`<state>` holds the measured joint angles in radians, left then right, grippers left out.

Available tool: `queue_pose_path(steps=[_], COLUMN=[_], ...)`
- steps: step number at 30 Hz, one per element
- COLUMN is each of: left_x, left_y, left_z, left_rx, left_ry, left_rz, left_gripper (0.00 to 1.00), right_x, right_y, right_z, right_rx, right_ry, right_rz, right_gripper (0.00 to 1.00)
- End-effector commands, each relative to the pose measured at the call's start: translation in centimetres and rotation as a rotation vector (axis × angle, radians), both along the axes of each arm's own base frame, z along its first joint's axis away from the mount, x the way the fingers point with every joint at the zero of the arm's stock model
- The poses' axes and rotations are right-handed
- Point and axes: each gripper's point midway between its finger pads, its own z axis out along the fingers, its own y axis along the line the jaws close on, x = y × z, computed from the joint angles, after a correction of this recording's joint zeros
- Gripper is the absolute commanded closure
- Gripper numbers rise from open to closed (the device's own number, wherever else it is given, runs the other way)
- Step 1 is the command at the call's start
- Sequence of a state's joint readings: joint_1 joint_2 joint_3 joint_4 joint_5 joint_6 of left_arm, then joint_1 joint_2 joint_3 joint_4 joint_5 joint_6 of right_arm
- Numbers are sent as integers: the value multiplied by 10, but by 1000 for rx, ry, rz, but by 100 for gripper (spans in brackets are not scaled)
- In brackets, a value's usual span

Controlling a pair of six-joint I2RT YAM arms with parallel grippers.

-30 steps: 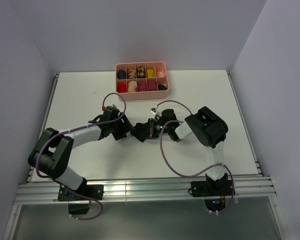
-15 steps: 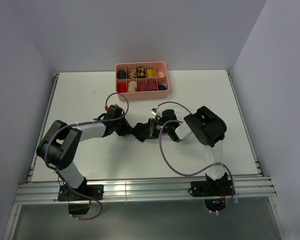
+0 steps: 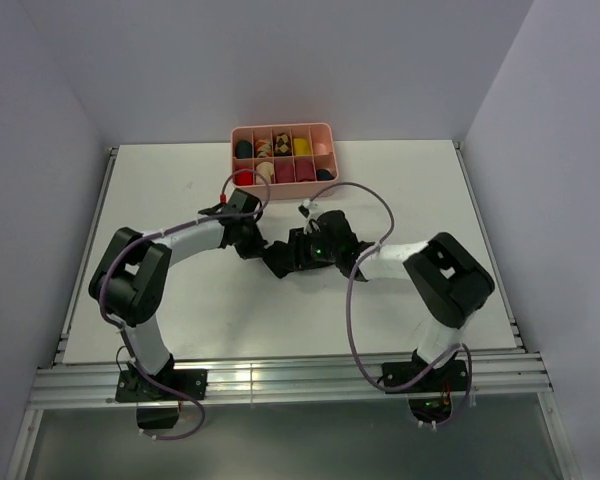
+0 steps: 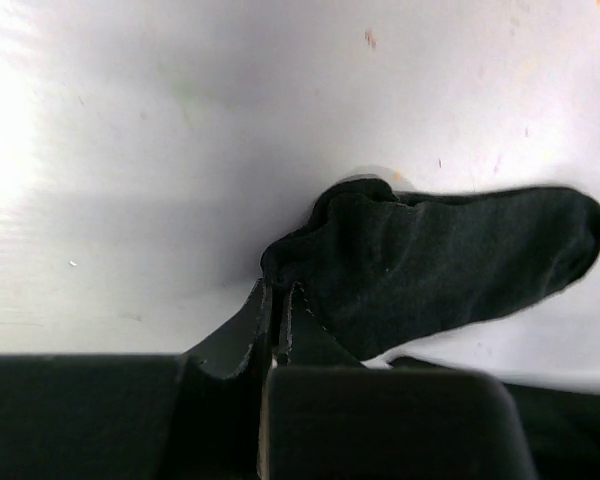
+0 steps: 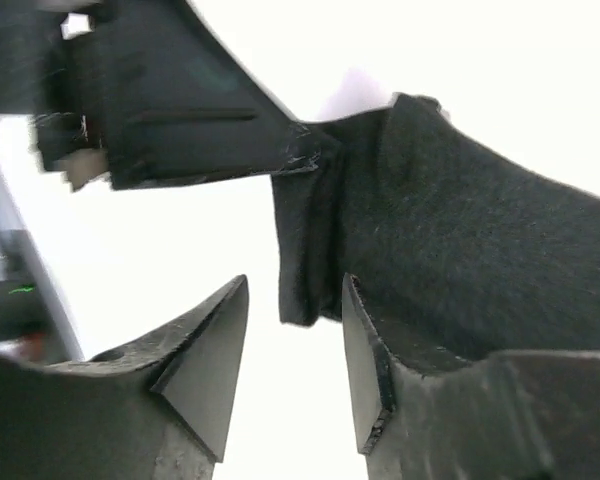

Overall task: Roll the socks
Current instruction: Roll the sock at the center of the board.

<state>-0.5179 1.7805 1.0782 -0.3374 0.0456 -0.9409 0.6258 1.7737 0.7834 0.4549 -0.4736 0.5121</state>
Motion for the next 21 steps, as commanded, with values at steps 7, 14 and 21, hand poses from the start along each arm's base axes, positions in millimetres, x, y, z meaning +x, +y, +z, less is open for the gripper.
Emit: queue_pose_path(steps=[7, 14, 21], left_x=[-3, -5, -6], left_y=[16, 14, 15], left_z=[-4, -7, -7], left_rx=[154, 154, 167], left_ry=[91, 114, 123], left_rz=[-56, -77, -94], left_gripper=[100, 100, 100], right_x=[9, -4, -7], right_y=[-3, 25, 34], right_z=[32, 12, 1], right_rx=[-447, -610, -694], right_ry=[-565, -687, -764], right_rz=[-95, -45, -39], right_gripper=[48, 50, 52])
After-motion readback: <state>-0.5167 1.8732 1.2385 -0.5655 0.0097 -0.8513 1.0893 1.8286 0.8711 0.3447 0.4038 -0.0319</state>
